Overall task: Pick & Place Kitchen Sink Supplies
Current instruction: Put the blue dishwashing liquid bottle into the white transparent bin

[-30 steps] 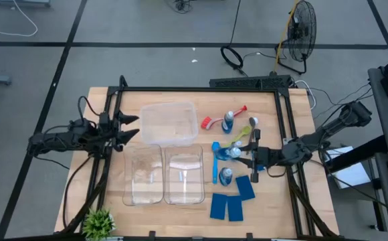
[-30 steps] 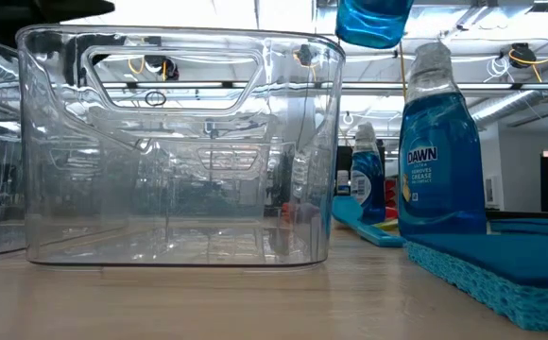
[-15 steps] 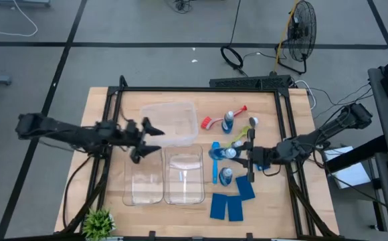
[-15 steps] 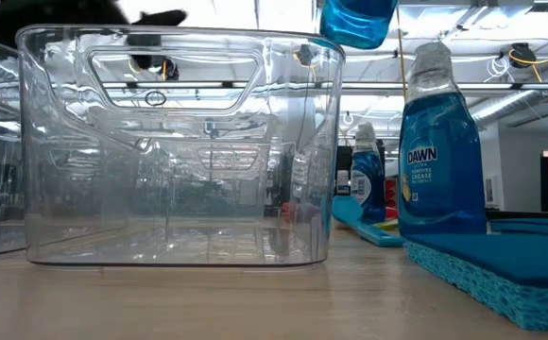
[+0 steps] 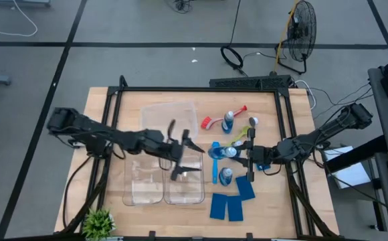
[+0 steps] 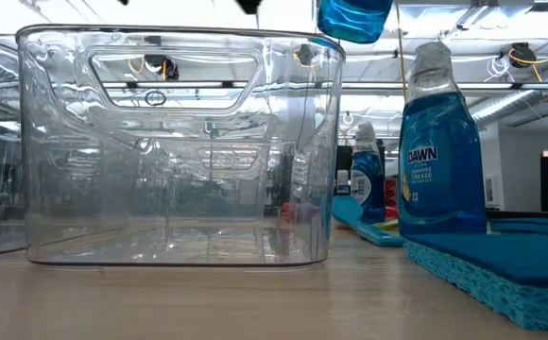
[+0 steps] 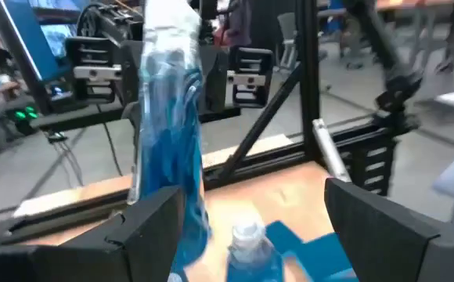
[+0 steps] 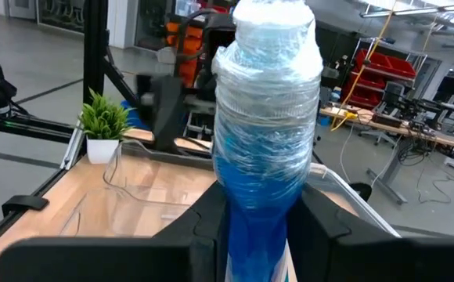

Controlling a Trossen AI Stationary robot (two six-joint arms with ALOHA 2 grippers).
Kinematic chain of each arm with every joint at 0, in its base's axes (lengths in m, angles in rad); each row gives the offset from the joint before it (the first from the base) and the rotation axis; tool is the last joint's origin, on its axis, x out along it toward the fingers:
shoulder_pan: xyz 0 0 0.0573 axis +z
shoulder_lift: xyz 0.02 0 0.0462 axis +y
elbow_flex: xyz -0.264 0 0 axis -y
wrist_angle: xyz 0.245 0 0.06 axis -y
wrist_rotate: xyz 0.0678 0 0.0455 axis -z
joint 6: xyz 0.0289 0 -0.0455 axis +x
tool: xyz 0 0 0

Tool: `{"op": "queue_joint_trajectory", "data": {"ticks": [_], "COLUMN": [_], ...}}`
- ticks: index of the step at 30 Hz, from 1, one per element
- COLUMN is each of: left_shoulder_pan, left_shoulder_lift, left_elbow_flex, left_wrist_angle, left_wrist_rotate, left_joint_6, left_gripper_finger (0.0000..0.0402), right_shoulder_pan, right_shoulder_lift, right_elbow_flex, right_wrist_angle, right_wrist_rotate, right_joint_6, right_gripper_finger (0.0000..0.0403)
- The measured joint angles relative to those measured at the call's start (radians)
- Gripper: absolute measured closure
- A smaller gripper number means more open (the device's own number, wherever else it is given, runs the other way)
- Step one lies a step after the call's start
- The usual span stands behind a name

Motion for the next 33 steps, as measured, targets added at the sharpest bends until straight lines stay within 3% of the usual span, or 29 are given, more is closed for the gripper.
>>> {"op": "queue_joint_trajectory", "data": {"ticks": [5, 13, 19, 24, 29, 30, 33], "left_shoulder_pan": [0.013, 0.052, 0.070, 0.084, 0.087, 0.086, 0.086], "left_shoulder_lift": [0.109, 0.198, 0.200, 0.201, 0.208, 0.208, 0.195], "left_elbow_flex": [0.104, 0.263, 0.294, 0.308, 0.308, 0.308, 0.308], "left_wrist_angle": [-0.030, -0.090, -0.098, -0.101, -0.100, -0.098, -0.115], "left_wrist_rotate": [-0.143, -0.137, -0.114, -0.039, -0.028, -0.029, -0.040], "left_joint_6": [0.016, 0.014, 0.011, -0.024, -0.024, -0.010, 0.020], "left_gripper_finger": [0.0094, 0.0094, 0.0101, 0.0166, 0.0289, 0.0307, 0.0310], "right_shoulder_pan": [0.000, 0.000, 0.000, 0.000, 0.000, 0.000, 0.000], "right_shoulder_lift": [-0.001, 0.000, -0.001, -0.001, -0.002, -0.002, 0.000], "right_elbow_flex": [0.000, 0.000, 0.000, 0.000, 0.000, 0.000, 0.000], "right_wrist_angle": [-0.011, -0.012, -0.009, -0.008, -0.020, -0.018, -0.017], "right_wrist_rotate": [0.005, -0.003, 0.003, 0.002, 0.012, 0.016, 0.054], "right_joint_6": [-0.003, -0.002, -0.002, -0.002, 0.008, 0.010, 0.022], "right_gripper_finger": [0.0322, 0.0324, 0.0324, 0.0324, 0.0324, 0.0316, 0.0265]}}
